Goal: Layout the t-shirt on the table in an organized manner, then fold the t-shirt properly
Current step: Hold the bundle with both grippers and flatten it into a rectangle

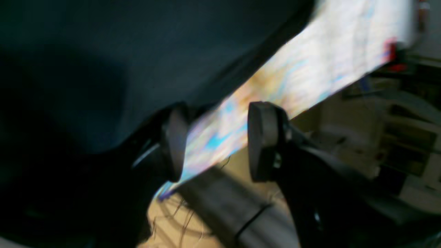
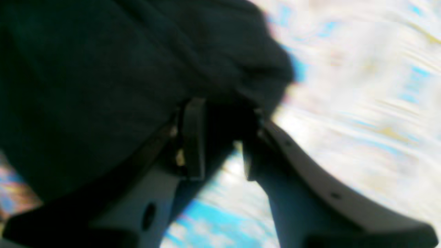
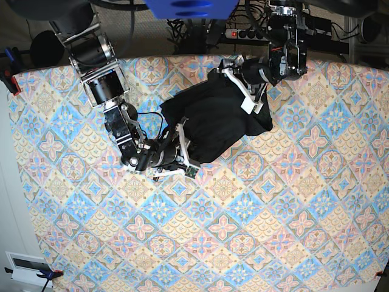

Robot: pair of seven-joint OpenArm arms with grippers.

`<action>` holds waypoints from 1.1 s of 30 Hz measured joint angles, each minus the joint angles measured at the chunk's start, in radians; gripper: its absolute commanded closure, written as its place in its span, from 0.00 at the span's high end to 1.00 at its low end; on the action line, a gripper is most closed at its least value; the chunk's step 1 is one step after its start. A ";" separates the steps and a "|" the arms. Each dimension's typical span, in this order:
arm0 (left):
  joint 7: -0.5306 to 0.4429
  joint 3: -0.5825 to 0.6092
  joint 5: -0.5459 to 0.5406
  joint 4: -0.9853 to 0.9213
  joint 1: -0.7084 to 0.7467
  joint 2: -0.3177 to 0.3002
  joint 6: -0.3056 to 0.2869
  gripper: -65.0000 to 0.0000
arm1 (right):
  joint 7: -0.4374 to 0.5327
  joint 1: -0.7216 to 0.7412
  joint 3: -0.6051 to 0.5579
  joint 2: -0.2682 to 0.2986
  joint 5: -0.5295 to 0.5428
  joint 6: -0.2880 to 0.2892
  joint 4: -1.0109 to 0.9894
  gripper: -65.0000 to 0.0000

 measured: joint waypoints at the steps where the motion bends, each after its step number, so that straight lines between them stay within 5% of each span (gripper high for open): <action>1: 0.000 0.000 0.000 -0.001 0.003 -0.011 0.000 0.43 | -0.001 0.002 0.018 -0.002 -0.035 -0.002 0.000 0.25; 9: -0.018 -0.028 -0.028 0.008 0.007 -0.034 -0.003 0.43 | -0.074 -0.015 0.182 0.011 -0.101 -0.006 0.069 0.25; 18: -0.022 -0.153 -0.365 0.027 0.002 -0.090 -0.003 0.43 | -0.074 -0.009 0.193 0.036 -0.081 -0.002 0.245 0.25; 25: -0.024 -0.214 -0.331 0.027 0.023 -0.085 0.000 0.30 | -0.079 -0.006 0.149 -0.012 -0.082 -0.002 0.244 0.24; 29: -0.024 -0.284 -0.261 0.027 0.061 -0.098 0.004 0.15 | -0.074 -0.007 0.076 -0.024 -0.081 0.001 0.238 0.16; 33: -0.021 -0.294 -0.255 0.027 0.086 -0.093 0.004 0.14 | -0.031 -0.006 0.047 -0.030 -0.080 0.001 0.159 0.08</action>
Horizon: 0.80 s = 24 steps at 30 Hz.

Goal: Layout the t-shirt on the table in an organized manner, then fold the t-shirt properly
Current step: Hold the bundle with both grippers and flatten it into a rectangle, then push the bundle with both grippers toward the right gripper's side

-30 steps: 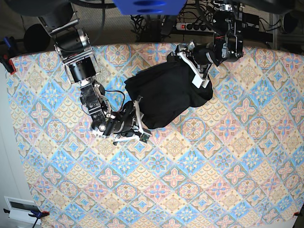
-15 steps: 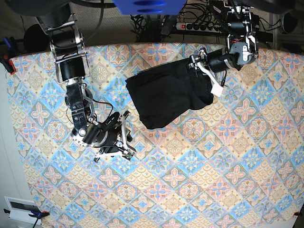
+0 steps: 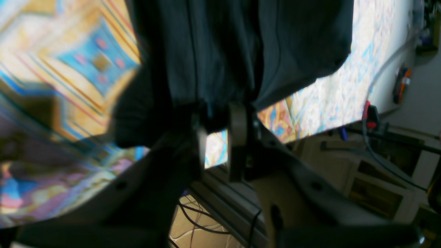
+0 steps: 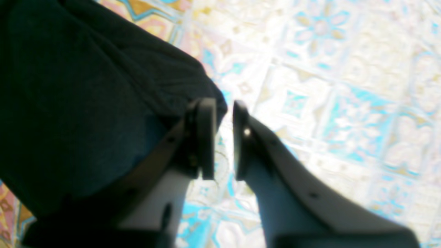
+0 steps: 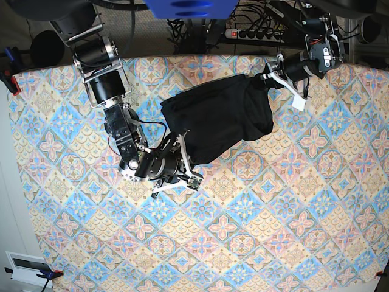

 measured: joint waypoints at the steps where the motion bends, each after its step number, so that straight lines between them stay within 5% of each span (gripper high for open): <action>1: 0.000 0.004 0.003 0.000 0.000 0.000 0.000 0.14 | 0.013 0.000 -0.013 0.003 -0.005 -0.007 -0.031 0.08; 13: -0.005 0.148 0.322 -0.005 -0.089 0.006 -0.004 0.14 | 0.079 0.024 -0.134 -0.062 0.000 -0.011 -0.243 0.07; 20: -0.007 0.199 0.316 -0.188 -0.249 0.006 -0.016 0.14 | 0.056 0.033 -0.180 -0.028 0.015 -0.014 -0.229 0.07; 24: -0.035 0.222 0.314 -0.253 -0.319 0.002 -0.018 0.14 | 0.032 0.022 -0.183 0.064 0.024 -0.006 -0.154 0.07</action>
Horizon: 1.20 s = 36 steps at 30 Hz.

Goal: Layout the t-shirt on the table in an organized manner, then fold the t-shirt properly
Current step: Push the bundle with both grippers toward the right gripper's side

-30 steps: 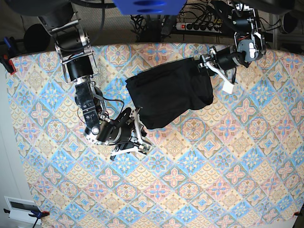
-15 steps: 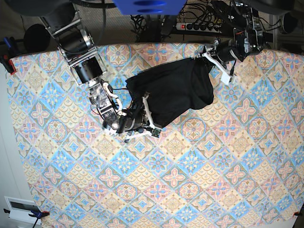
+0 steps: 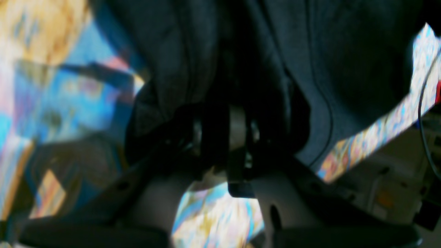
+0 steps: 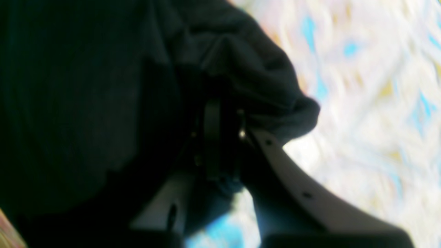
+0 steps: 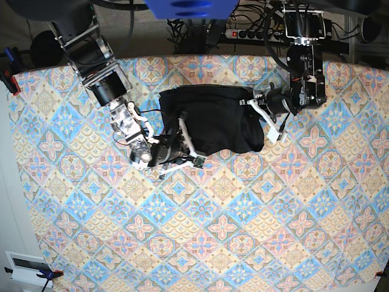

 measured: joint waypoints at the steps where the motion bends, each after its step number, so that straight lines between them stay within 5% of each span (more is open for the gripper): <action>1: -0.015 0.011 0.007 -0.012 -0.015 0.002 0.000 0.14 | -0.005 -0.006 0.001 0.034 -0.003 0.000 0.019 0.07; 15: -0.113 0.115 0.027 -0.153 -0.257 -0.007 0.013 0.14 | -0.151 -0.273 0.231 0.211 -0.013 0.003 0.354 0.07; 25: 0.009 -0.007 -0.238 0.055 -0.095 -0.076 0.012 0.14 | -0.150 -0.286 0.446 0.211 -0.021 0.000 0.434 0.07; 36: 0.012 0.003 -0.214 0.104 0.068 0.043 0.007 0.14 | -0.091 -0.122 0.459 0.084 -0.015 0.003 0.213 0.07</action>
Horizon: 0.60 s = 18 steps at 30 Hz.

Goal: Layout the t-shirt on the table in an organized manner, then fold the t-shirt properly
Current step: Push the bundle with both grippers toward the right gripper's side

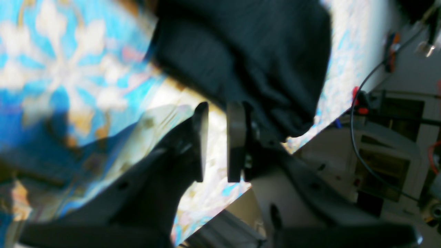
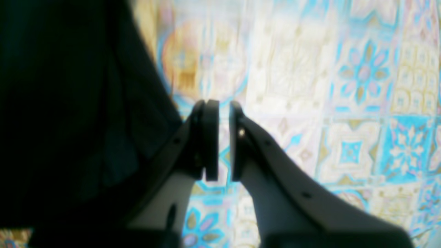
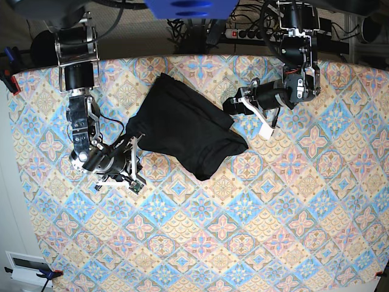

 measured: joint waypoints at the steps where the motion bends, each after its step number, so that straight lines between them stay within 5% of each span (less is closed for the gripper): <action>1: 0.000 0.000 0.021 0.000 -0.001 0.003 0.000 0.14 | 0.000 0.003 0.001 -0.001 -0.008 0.000 -0.033 0.07; 11: -0.116 0.196 0.275 -0.077 -0.047 0.053 0.003 0.14 | 0.054 0.006 0.002 0.005 -0.014 -0.003 -0.217 0.07; 18: -0.187 0.205 0.217 -0.282 -0.186 0.058 -0.022 0.14 | 0.029 -0.113 0.007 0.010 -0.007 -0.008 -0.061 0.04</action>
